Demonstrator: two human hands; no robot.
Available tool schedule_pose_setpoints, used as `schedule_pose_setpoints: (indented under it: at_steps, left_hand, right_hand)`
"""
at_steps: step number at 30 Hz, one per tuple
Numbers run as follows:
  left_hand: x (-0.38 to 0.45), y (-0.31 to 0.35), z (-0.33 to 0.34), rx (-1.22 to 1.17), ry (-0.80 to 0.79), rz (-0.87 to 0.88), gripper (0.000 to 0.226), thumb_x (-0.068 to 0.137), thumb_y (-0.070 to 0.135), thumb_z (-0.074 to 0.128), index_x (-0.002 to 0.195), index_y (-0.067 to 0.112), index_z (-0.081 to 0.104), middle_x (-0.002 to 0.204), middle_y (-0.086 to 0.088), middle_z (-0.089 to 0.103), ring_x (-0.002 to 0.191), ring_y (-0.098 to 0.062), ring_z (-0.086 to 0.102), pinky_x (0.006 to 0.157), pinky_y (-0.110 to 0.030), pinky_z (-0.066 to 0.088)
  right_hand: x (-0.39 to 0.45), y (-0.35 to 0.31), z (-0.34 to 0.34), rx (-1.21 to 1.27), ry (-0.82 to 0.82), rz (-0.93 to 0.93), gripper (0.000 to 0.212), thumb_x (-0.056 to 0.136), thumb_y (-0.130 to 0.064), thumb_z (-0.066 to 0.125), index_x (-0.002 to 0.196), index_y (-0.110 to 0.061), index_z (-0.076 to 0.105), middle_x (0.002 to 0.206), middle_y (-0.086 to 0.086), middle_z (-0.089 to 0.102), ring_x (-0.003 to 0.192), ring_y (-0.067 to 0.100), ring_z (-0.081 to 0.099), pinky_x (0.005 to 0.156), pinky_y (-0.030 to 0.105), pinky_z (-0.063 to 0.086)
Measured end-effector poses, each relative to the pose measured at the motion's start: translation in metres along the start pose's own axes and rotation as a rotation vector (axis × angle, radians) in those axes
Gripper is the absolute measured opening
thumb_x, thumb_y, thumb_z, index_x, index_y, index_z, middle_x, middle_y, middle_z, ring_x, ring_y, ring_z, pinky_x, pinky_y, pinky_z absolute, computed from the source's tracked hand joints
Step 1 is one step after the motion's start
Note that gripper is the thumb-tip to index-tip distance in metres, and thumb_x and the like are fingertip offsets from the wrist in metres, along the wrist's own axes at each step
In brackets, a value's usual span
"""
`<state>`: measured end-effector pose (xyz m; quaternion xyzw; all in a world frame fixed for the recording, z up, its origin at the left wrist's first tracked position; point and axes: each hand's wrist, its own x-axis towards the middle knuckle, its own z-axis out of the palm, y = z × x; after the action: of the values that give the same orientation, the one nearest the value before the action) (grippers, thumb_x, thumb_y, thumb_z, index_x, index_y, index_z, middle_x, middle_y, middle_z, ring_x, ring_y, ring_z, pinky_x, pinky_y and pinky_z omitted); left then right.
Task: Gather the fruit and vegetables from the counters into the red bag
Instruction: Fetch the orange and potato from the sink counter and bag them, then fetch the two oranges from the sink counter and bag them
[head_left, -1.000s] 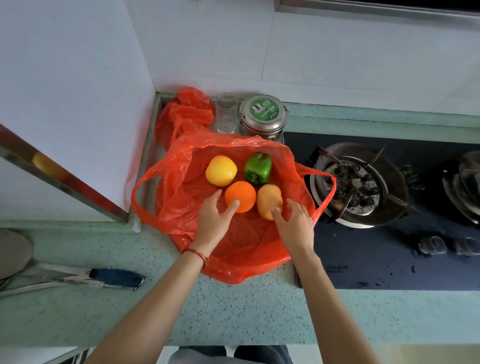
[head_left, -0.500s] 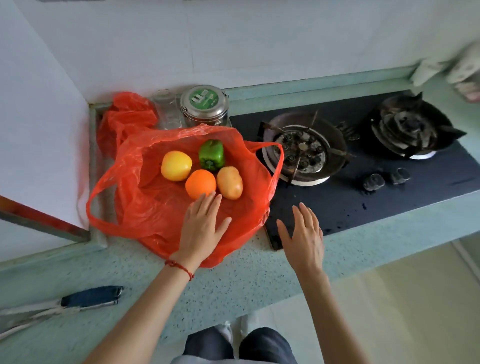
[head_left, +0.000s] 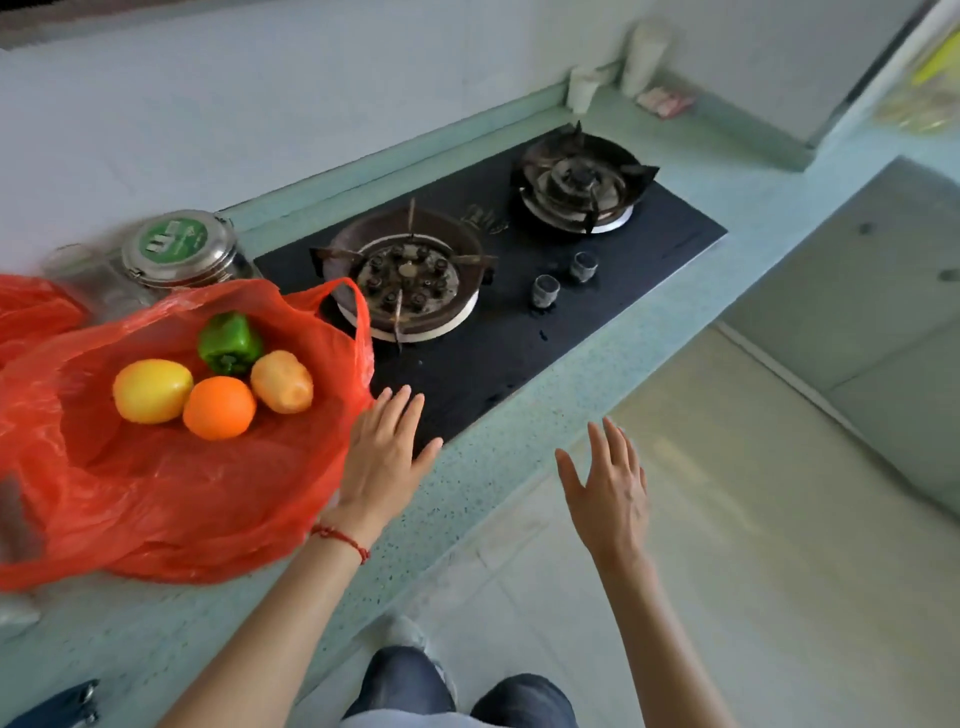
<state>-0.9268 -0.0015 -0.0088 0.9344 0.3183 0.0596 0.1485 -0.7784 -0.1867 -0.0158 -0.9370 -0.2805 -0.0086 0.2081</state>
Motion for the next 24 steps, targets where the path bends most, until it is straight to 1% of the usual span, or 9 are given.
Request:
schedule_pose_setpoints:
  at_steps: [3,6,11,16,20,24]
  left_hand:
    - [0.004,0.038,0.009,0.018,-0.033,0.084,0.058,0.082,0.042,0.039,0.118,0.0,0.058,0.122,-0.021,0.061,0.114,-0.039,0.056,0.089,-0.054,0.049]
    - [0.005,0.079,0.017,0.049,-0.054,0.187,0.058,0.082,0.042,0.039,0.117,0.0,0.058,0.121,-0.021,0.061,0.112,-0.039,0.057,0.087,-0.051,0.05]
    - [0.004,0.149,0.04,0.1,-0.091,0.353,0.06,0.082,0.045,0.038,0.117,0.002,0.059,0.119,-0.019,0.063,0.111,-0.036,0.058,0.091,-0.048,0.047]
    - [-0.002,0.218,0.058,0.102,-0.131,0.502,0.06,0.081,0.045,0.038,0.116,0.002,0.06,0.118,-0.019,0.064,0.11,-0.038,0.059,0.088,-0.049,0.048]
    - [-0.003,0.26,0.072,0.097,-0.162,0.606,0.06,0.081,0.047,0.038,0.118,0.004,0.059,0.119,-0.018,0.063,0.111,-0.036,0.059,0.088,-0.048,0.049]
    - [0.0,0.291,0.08,0.081,-0.182,0.687,0.061,0.081,0.046,0.037,0.117,0.003,0.06,0.119,-0.018,0.063,0.111,-0.037,0.059,0.087,-0.049,0.049]
  right_hand:
    - [-0.012,0.039,-0.02,-0.016,0.052,0.068,0.056,0.085,-0.046,0.043,0.119,-0.003,0.058,0.128,0.02,0.058,0.12,0.037,0.053,0.094,0.048,0.046]
    - [-0.028,0.078,-0.039,-0.031,0.092,0.137,0.059,0.085,-0.047,0.039,0.117,-0.002,0.059,0.125,0.021,0.059,0.118,0.038,0.055,0.093,0.048,0.047]
    - [-0.062,0.143,-0.07,-0.081,0.158,0.265,0.059,0.084,-0.046,0.038,0.114,-0.001,0.06,0.122,0.022,0.061,0.114,0.038,0.058,0.089,0.047,0.049]
    - [-0.097,0.198,-0.098,-0.143,0.201,0.39,0.06,0.084,-0.047,0.039,0.114,0.0,0.061,0.121,0.022,0.062,0.112,0.038,0.059,0.088,0.047,0.05]
    - [-0.122,0.23,-0.114,-0.167,0.227,0.489,0.061,0.084,-0.047,0.038,0.114,0.0,0.061,0.122,0.022,0.061,0.112,0.038,0.06,0.087,0.047,0.051]
    - [-0.134,0.247,-0.126,-0.185,0.252,0.55,0.06,0.083,-0.047,0.039,0.114,0.001,0.061,0.12,0.022,0.062,0.109,0.037,0.061,0.085,0.047,0.052]
